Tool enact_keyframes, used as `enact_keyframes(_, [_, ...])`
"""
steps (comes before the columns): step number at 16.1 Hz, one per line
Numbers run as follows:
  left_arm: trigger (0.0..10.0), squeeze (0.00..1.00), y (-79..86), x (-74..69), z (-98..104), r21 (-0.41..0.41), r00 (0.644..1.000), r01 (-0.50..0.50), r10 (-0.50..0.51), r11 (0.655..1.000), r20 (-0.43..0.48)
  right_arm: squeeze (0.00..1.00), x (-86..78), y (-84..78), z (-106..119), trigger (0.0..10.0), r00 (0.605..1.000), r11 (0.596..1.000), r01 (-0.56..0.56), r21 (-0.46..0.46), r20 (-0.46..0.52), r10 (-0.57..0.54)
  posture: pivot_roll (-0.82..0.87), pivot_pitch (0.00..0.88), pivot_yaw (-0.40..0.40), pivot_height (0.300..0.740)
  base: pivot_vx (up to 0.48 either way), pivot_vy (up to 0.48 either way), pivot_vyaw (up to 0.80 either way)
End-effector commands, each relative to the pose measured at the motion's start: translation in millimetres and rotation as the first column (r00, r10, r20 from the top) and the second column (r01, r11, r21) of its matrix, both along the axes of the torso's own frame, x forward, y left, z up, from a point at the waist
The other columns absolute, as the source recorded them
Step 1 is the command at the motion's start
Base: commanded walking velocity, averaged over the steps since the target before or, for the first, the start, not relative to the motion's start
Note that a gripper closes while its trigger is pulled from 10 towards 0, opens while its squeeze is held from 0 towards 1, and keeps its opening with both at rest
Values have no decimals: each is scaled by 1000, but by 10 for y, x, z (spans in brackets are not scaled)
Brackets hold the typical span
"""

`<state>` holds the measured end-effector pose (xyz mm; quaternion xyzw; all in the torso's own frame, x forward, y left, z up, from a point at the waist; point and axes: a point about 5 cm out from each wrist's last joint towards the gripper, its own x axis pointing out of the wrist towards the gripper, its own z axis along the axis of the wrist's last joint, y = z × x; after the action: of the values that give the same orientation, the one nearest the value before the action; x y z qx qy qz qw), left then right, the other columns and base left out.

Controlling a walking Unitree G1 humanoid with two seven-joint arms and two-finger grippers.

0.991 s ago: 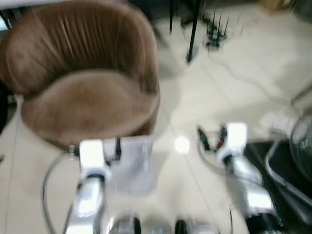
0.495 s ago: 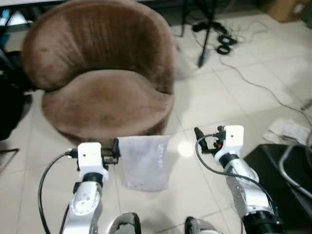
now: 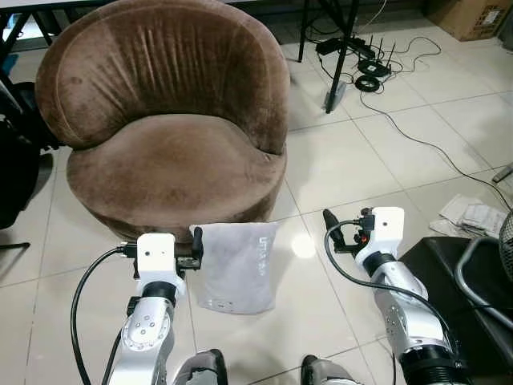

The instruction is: Move the pillow to the sofa from floor

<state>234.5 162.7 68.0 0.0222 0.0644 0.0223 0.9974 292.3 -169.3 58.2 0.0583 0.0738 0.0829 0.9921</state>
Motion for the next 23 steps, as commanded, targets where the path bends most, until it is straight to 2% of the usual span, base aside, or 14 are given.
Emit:
enact_keyframes(1, [10000, 0, -9, 6, -20, 10, 1000, 5, -5, 1000, -12, 0, 5, -35, -20, 10000, 1000, 1000, 21, 5, -7, -21, 18, 147, 5, 740, 0, 356, 0])
enact_keyframes(7, [10000, 0, -13, 40, -4, 31, 1000, 19, -19, 999, -7, 0, 31, -86, -18, 10000, 999, 999, 54, 7, -9, -54, 16, 152, 10, 740, 0, 369, 0])
enact_keyframes(15, [10000, 0, -59, 151, 37, 50, 996, 89, -89, 995, -3, 0, -60, -129, -100, 10000, 984, 979, 177, 105, -20, -176, 2, 124, 78, 740, 0, 371, 0])
enact_keyframes(19, [10000, 0, -5, 201, 67, 57, 997, 82, -82, 995, 7, 0, -64, -88, -108, 10000, 985, 977, 174, 119, -14, -174, 14, 101, 87, 740, 0, 371, 0])
enact_keyframes(23, [10000, 0, 18, 164, 53, 51, 998, 56, -56, 997, 8, 0, -35, -43, -107, 10000, 989, 982, 149, 112, -13, -149, 24, 106, 65, 740, 0, 370, 0])
